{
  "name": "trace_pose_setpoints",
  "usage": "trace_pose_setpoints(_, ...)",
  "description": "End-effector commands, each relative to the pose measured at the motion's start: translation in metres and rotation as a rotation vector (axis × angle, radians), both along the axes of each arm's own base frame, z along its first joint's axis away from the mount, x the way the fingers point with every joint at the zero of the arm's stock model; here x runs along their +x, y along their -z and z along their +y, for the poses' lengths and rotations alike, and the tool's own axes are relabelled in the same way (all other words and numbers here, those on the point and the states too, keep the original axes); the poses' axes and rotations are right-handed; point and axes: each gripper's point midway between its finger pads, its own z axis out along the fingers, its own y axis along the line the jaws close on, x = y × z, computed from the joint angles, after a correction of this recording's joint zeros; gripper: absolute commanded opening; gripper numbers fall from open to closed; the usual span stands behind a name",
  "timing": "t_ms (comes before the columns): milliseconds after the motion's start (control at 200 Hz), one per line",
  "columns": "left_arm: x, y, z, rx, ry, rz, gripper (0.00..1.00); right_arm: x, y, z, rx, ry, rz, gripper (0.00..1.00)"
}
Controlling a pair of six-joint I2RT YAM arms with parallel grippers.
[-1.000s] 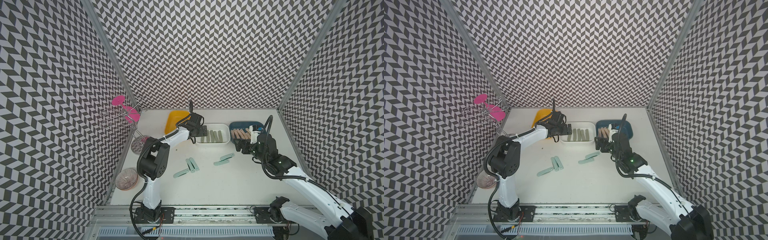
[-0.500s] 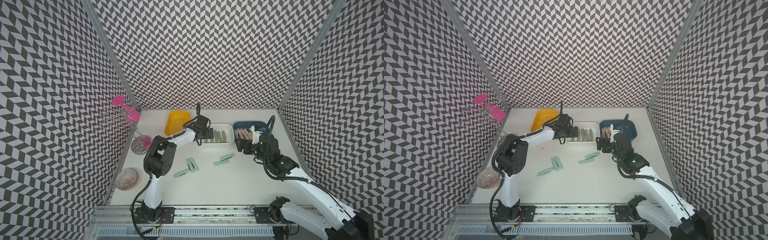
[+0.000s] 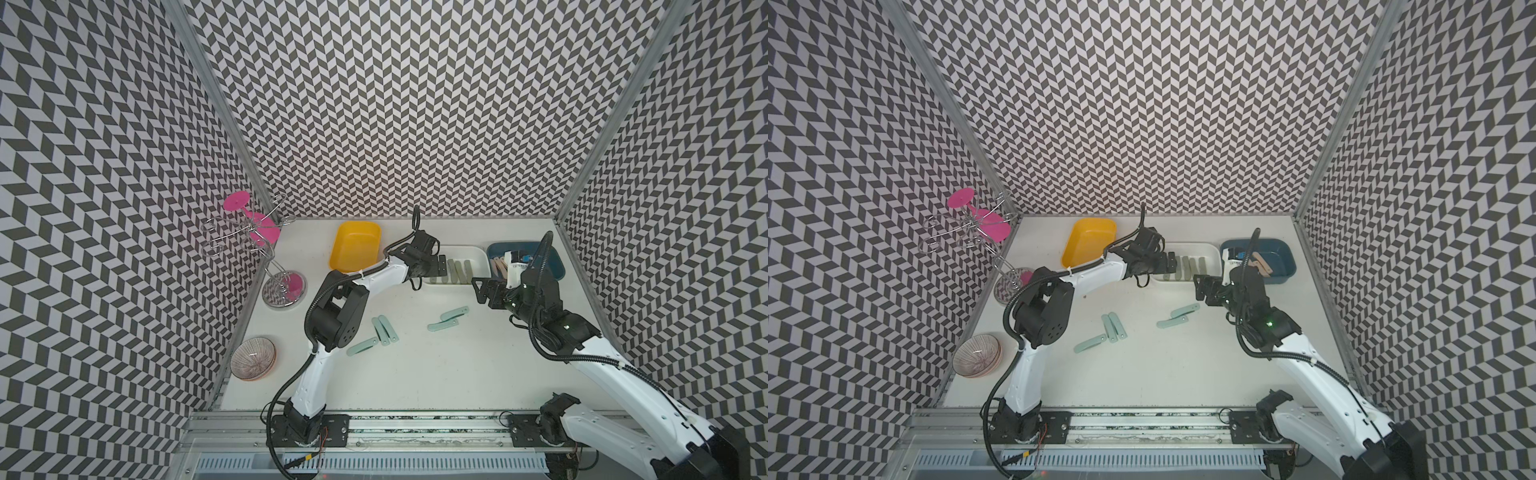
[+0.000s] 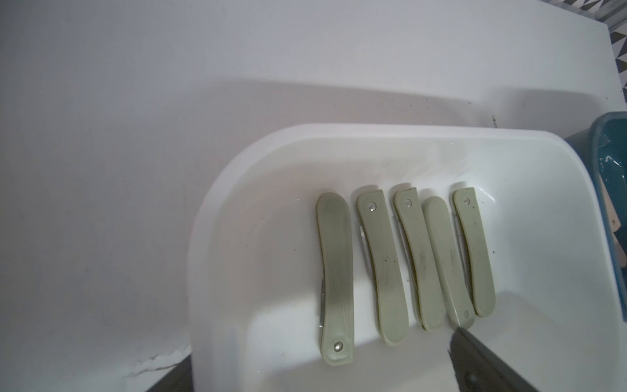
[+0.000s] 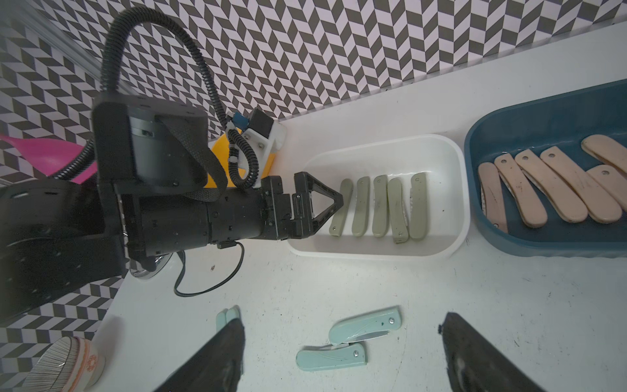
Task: Place the fruit knives into the storage box by color
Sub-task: Move the storage box to the center of the board.
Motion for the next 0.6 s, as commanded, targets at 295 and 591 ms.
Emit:
trace_pose_setpoints(295,0.006,-0.047,-0.009,-0.003,0.036,-0.090,1.00,0.001,-0.015,0.000,0.016,-0.011,-0.052,0.88)
trace_pose_setpoints(591,0.024,-0.100,0.093,0.105,-0.106,-0.185,1.00,0.001,-0.007,0.005,0.033,-0.030,-0.037,0.88)
